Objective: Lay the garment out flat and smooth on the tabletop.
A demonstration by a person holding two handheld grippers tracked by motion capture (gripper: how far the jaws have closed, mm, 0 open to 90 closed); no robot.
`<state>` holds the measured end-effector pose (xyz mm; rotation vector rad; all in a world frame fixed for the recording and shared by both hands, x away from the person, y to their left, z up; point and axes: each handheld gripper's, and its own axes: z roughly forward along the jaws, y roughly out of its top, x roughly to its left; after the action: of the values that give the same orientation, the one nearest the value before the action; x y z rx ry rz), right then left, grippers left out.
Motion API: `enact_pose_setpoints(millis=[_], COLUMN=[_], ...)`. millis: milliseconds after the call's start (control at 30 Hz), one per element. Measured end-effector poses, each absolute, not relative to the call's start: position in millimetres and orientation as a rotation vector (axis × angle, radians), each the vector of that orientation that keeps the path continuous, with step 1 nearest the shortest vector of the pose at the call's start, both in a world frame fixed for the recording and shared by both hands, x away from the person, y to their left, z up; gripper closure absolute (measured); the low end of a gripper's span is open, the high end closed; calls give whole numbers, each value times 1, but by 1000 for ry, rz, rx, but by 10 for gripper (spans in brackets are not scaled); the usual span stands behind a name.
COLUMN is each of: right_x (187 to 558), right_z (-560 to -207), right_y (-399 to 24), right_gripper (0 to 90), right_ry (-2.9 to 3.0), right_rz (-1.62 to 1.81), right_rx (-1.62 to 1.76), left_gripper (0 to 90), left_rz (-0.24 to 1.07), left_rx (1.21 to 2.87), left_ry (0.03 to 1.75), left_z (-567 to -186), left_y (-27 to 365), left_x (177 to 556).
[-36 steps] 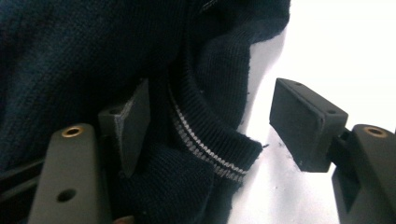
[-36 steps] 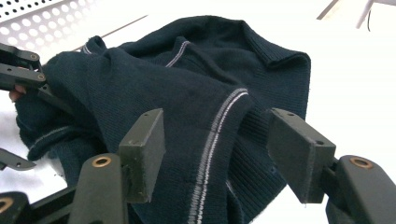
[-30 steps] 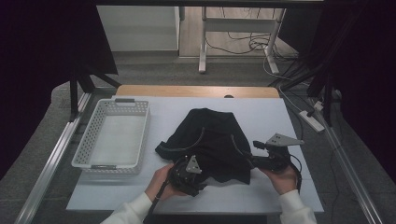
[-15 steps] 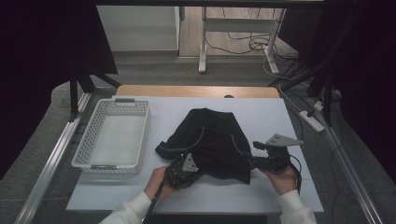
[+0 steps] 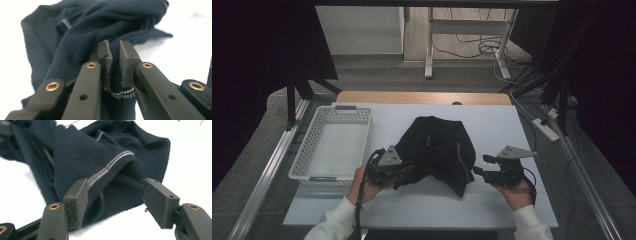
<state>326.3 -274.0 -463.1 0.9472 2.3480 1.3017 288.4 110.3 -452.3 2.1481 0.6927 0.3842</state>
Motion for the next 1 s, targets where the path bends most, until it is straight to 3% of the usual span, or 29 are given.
enact_pose_setpoints(millis=[300, 367, 433, 500, 833, 1000], right_x=[321, 322, 326, 331, 341, 344], right_z=[-479, -486, -490, -486, -408, -387], right_y=[-233, -225, -223, -224, -257, -265], right_gripper=[359, 483, 716, 798, 820, 820], right_ry=[2545, 2576, 2603, 2583, 2223, 2162], right_rz=[1231, 1165, 1159, 1201, 1444, 1443], right_rx=[813, 796, 797, 833, 888, 888], left_gripper=[791, 791, 792, 791, 788, 774], left_rz=[379, 376, 375, 375, 355, 329], left_rx=[2150, 2148, 2148, 2149, 2153, 2174], left_ry=[692, 694, 694, 692, 657, 599], left_z=[-452, -453, -453, -453, -454, -456], left_y=[112, 112, 112, 112, 111, 106], left_x=[289, 289, 289, 289, 287, 283])
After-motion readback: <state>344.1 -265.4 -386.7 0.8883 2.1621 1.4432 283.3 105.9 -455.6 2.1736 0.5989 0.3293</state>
